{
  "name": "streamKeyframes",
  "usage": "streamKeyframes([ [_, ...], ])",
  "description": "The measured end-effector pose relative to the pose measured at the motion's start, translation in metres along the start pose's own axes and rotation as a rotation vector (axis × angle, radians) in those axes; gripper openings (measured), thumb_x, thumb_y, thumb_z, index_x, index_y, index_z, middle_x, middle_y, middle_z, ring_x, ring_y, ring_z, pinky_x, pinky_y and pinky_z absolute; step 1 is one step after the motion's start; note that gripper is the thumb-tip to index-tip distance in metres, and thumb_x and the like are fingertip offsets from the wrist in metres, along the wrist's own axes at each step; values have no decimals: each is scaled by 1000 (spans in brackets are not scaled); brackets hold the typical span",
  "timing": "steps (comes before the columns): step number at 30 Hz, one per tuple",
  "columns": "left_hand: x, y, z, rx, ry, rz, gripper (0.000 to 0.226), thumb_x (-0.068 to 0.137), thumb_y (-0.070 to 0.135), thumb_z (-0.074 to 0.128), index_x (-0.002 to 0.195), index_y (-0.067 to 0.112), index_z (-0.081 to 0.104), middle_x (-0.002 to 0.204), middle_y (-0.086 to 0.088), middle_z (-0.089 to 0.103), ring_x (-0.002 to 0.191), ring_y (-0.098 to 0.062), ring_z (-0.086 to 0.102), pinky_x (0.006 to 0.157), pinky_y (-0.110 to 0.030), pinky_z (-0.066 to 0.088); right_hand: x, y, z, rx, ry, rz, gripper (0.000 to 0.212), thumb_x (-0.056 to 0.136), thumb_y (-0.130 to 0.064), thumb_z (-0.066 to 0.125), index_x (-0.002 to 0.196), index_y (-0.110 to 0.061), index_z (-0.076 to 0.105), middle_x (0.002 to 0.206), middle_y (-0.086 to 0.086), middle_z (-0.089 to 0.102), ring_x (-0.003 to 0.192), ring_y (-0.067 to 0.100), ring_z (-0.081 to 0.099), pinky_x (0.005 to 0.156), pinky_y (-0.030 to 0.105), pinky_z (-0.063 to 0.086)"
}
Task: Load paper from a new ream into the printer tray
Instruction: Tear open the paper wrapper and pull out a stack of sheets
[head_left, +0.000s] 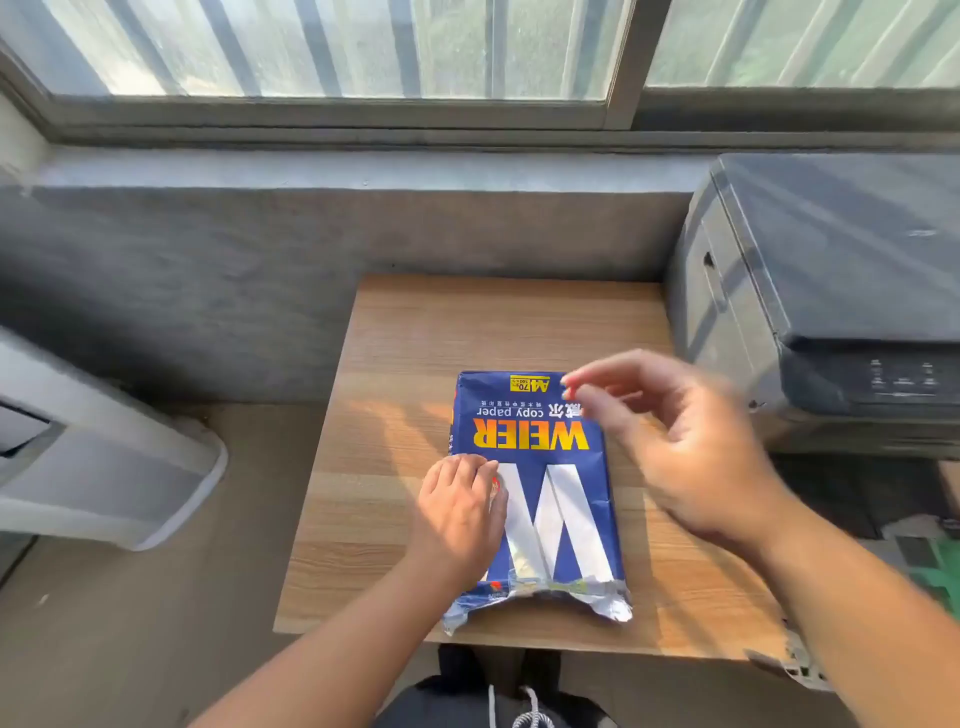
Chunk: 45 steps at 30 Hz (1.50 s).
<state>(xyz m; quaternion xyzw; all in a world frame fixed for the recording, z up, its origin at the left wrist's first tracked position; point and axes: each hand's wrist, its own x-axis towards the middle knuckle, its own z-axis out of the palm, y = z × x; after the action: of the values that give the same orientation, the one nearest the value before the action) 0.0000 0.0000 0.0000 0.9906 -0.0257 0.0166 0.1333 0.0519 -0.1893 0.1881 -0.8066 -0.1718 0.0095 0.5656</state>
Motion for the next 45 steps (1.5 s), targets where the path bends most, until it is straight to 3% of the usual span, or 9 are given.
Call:
streamKeyframes([
  [4,-1,-5,23,-23,-34,71,32,96,31,43,118,14,59,113,-4,63,109,-26,58,101,-41,46,-30,103,65,-425,-365,279,9,90,-29,66,96,-30,73,91,-11,67,85,6,62,75,26,49],
  [8,-6,-9,44,-32,-53,102,30,93,25,47,117,11,60,114,-7,64,108,-28,58,100,-42,47,-49,164,96,-683,-541,221,23,90,-32,64,112,-26,68,109,-5,66,106,19,61,86,33,47],
  [12,-13,-16,57,-44,-121,121,34,95,20,40,122,9,57,122,-9,61,114,-29,55,103,-42,43,-61,192,115,-769,-643,222,25,90,-27,56,112,-21,66,110,2,66,106,27,60,85,39,47],
  [21,-25,-28,71,25,-278,149,50,95,22,24,139,7,42,149,-13,45,137,-32,40,112,-44,37,-78,210,125,-743,-605,262,15,90,-17,54,99,-20,65,100,3,64,92,26,62,76,34,49],
  [27,-31,-34,84,22,-300,184,49,95,20,37,143,11,41,158,-11,35,140,-35,37,113,-48,36,-77,216,128,-765,-561,214,3,86,-16,62,87,-19,63,88,3,64,79,28,63,63,37,47],
  [32,-33,-37,89,99,-374,206,57,97,27,35,151,13,24,162,-12,24,147,-36,25,118,-49,28,-80,222,130,-834,-560,116,7,88,-19,67,86,-15,60,84,5,61,73,28,62,59,36,46],
  [36,-33,-36,88,164,-431,221,72,97,32,50,154,15,10,164,-11,13,150,-36,13,120,-49,23,-90,220,124,-901,-581,50,17,81,-10,69,78,-16,54,80,6,56,71,29,58,60,40,47],
  [41,-30,-38,85,176,-425,235,66,98,25,45,154,17,10,165,-10,12,150,-35,11,120,-48,23,-119,207,108,-894,-625,143,6,89,-12,58,87,-17,57,93,8,59,80,31,60,70,43,49],
  [45,-32,-38,85,159,-412,253,66,98,25,47,154,16,14,165,-11,12,150,-36,14,120,-49,25,-151,183,99,-871,-624,20,20,67,3,66,72,-14,58,73,5,58,60,21,48,53,33,38],
])
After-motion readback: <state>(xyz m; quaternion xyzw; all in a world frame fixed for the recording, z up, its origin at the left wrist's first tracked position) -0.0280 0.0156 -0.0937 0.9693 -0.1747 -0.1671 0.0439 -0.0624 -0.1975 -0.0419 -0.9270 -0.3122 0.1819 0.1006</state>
